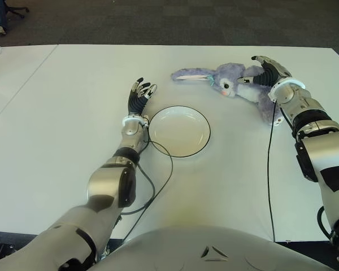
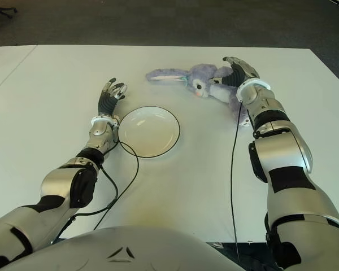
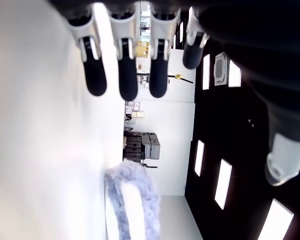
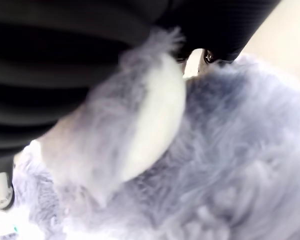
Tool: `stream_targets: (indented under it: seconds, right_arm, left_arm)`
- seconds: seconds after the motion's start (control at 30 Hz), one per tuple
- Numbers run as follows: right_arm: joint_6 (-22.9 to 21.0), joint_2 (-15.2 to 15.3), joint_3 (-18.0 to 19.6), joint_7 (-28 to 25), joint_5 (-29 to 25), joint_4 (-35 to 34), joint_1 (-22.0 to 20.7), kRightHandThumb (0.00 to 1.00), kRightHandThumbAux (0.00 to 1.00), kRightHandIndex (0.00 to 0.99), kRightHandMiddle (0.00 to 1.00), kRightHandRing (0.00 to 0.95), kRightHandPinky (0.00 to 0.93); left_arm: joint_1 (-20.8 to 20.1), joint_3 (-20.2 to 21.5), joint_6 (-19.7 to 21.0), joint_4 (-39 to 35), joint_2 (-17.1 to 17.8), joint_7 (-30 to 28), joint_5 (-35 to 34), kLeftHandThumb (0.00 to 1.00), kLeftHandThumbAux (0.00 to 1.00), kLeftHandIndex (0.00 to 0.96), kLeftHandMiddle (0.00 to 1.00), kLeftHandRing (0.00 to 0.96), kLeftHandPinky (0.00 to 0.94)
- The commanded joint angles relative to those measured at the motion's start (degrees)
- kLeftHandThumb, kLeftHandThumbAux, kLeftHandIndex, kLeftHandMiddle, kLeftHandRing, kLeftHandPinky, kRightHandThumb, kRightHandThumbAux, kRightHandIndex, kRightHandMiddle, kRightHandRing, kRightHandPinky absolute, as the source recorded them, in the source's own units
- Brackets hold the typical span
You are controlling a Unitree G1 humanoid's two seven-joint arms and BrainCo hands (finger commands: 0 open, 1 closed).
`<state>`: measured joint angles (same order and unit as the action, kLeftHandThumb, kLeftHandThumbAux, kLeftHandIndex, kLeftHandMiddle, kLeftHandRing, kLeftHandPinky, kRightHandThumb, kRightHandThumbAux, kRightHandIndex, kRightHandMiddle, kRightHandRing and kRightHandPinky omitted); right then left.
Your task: Put the doll into the plate.
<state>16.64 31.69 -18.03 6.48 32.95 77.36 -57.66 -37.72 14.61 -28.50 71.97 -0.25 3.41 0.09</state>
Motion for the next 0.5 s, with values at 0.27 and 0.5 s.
stream_targets:
  seconds: [0.27,0.5]
  right_arm:
    - [-5.40,-3.08,0.59,-2.10,-0.83,0.90,1.99,0.178,0.434,0.000,0.000,0.000,0.002]
    - [-5.02,-3.46,-1.35,-4.27,0.87,0.96,2.64,0.201,0.423,0.000,0.000,0.000,0.006]
  left_arm:
    - [7.24,-0.30,5.08,4.97,-1.84,0.70,0.35,0.000,0.545,0.124,0.254,0.272,0.281]
    - [7.28,-0.27,5.08,4.96,-1.64,0.48,0.32,0.000,0.567,0.129,0.238,0.268,0.286]
